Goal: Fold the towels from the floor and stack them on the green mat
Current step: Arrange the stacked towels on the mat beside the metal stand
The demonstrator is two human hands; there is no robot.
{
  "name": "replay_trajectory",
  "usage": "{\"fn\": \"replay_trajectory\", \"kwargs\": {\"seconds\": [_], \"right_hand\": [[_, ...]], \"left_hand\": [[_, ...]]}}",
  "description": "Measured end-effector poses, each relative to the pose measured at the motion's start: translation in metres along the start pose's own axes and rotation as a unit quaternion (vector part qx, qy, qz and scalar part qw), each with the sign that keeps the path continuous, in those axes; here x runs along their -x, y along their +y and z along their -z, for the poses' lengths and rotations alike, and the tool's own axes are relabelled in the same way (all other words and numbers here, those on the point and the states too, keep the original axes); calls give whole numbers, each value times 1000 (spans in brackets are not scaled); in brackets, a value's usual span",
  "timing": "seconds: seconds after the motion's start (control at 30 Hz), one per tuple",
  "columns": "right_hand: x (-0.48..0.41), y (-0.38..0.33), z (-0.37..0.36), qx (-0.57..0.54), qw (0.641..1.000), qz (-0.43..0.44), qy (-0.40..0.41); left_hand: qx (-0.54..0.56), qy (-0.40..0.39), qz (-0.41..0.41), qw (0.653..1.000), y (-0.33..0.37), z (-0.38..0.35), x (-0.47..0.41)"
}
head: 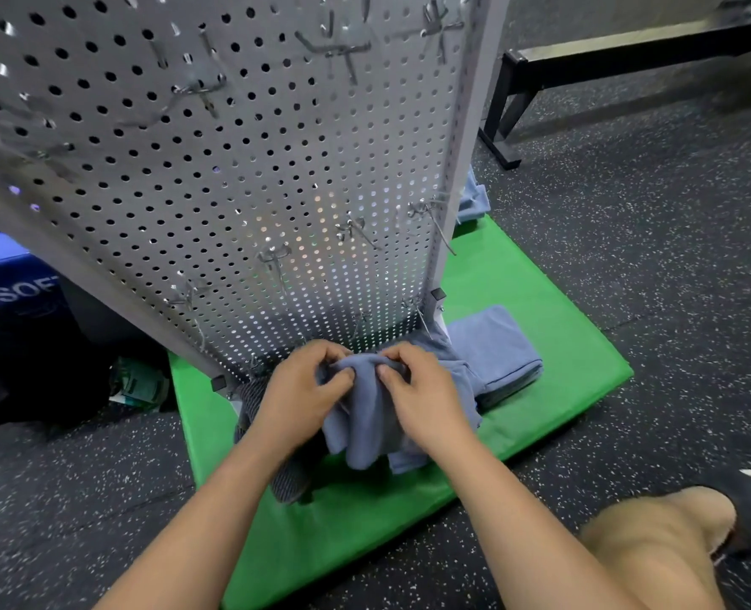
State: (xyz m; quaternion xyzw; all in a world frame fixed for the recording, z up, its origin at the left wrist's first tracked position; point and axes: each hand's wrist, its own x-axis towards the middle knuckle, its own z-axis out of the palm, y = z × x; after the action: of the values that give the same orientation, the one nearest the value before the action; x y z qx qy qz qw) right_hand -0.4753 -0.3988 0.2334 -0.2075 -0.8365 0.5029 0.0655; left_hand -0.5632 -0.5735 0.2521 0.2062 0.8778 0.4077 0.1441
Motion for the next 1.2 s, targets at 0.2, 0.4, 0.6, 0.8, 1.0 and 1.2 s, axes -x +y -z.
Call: {"fn": "replay_trajectory", "kwargs": {"seconds": [0.2, 0.4, 0.6, 0.8, 1.0, 1.2], "right_hand": [[-58, -29, -10, 167, 985, 15, 31], [-43, -6, -24, 118, 992, -13, -39], [-5, 33, -14, 48, 992, -34, -112], [7, 70, 19, 75, 992, -68, 70], [18, 99, 39, 145, 956, -208, 150], [25, 117, 31, 92, 947, -301, 69]], "left_hand": [[12, 139, 78, 987, -4, -8, -43], [-63, 172, 60, 981, -18, -31, -58], [-267, 183, -36, 945, -19, -53, -55], [-338, 148, -7, 930, -14, -57, -64], [-285, 135, 0, 949, -11, -54, -54], [-188, 101, 68, 975, -14, -68, -53]]}}
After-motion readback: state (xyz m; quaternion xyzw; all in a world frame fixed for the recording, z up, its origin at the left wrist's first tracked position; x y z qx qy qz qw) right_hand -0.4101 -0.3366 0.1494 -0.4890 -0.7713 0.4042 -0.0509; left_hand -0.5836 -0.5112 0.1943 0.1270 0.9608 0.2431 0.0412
